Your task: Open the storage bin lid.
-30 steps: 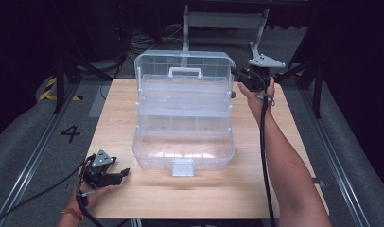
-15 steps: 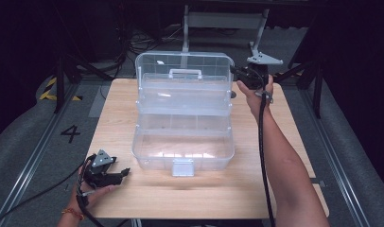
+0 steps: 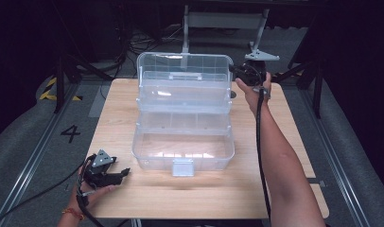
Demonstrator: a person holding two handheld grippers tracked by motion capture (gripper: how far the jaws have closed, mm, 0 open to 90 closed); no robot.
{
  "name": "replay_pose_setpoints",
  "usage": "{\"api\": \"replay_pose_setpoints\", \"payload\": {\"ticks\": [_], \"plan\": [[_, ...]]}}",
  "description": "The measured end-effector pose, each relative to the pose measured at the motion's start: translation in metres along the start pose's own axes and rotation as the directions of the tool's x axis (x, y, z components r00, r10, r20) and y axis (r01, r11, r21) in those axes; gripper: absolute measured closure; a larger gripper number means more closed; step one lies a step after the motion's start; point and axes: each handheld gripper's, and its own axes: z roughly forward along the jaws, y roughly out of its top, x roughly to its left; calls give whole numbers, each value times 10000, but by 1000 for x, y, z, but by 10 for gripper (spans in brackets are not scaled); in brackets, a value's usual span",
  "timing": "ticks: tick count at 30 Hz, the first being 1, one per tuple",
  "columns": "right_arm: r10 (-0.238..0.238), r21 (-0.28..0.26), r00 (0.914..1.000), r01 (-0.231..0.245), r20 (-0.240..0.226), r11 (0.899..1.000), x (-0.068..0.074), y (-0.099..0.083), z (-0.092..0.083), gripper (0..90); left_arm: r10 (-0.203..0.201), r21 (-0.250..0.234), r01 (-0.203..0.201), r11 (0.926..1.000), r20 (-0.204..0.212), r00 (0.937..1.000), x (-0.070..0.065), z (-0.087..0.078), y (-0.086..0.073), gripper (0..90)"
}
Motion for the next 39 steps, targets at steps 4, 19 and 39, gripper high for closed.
{"api": "replay_pose_setpoints", "payload": {"ticks": [4,19,39], "plan": [[-21,54,10000,21,13,10000,-2,-1,4,801,-19,7,19,10000,29,10000,0,0,0,281],[167,350,9999,-167,25,9992,-8,-4,20,796,56,45,-57,10000,125,9999,-1,0,0,257],[67,861,9995,-93,314,9962,-12,-7,39,790,105,81,-106,9999,154,9998,-1,0,0,251]]}}
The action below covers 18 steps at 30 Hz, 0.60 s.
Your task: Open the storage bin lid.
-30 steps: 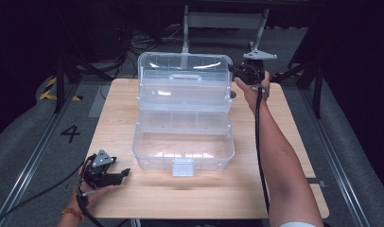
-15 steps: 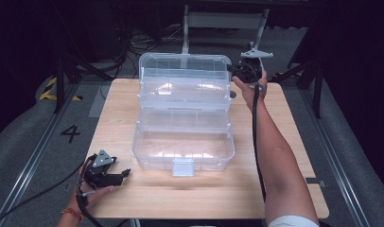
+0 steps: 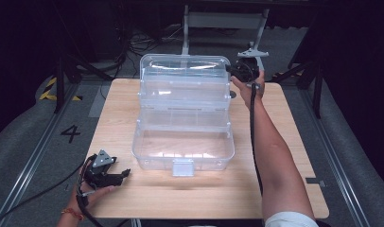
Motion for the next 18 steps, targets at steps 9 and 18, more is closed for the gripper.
{"api": "replay_pose_setpoints", "payload": {"ticks": [9,18], "plan": [[68,275,9999,-70,94,9996,-1,-1,10,790,-34,8,34,10000,24,10000,0,0,0,250],[225,351,9995,-232,211,9991,-2,-5,18,789,-19,14,19,10000,15,10000,0,0,0,249]]}}
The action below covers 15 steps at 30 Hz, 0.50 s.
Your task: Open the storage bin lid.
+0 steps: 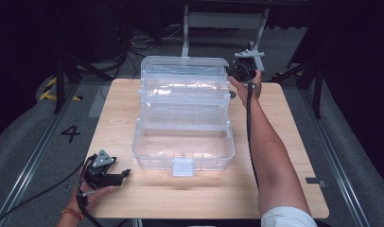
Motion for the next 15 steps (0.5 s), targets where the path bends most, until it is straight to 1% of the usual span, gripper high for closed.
{"api": "replay_pose_setpoints", "payload": {"ticks": [3,4,5,11,15], "plan": [[74,-3,10000,-74,-8,10000,-1,-2,2,784,4,10,-4,10000,1,10000,0,0,0,249],[23,14,10000,-23,30,10000,-1,-2,2,783,-12,-45,12,10000,-12,10000,0,0,0,249],[-13,25,10000,13,69,10000,-1,-3,3,783,2,10,-2,10000,3,10000,0,0,0,249],[-4,185,9998,0,190,9998,-1,-6,10,783,0,-13,0,10000,-14,10000,0,0,0,249],[84,262,9999,-87,112,9996,-4,-11,16,782,19,-35,-19,10000,-25,10000,0,0,0,249]]}}
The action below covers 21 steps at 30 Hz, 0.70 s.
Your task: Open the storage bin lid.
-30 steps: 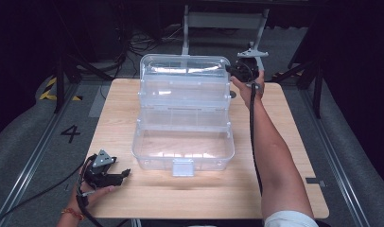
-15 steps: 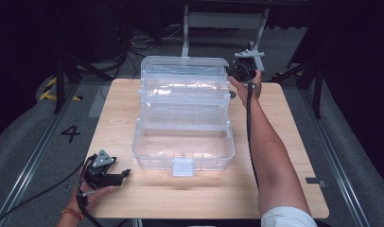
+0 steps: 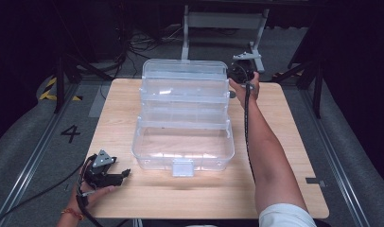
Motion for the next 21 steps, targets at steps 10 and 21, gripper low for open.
{"api": "replay_pose_setpoints", "payload": {"ticks": [10,21], "plan": [[296,54,9995,-296,-69,9995,-2,-8,7,783,-35,48,35,10000,42,10000,0,0,0,244],[-94,324,9992,107,-389,9994,-4,-17,1,892,7,61,-7,10000,0,10000,0,0,0,242]]}}
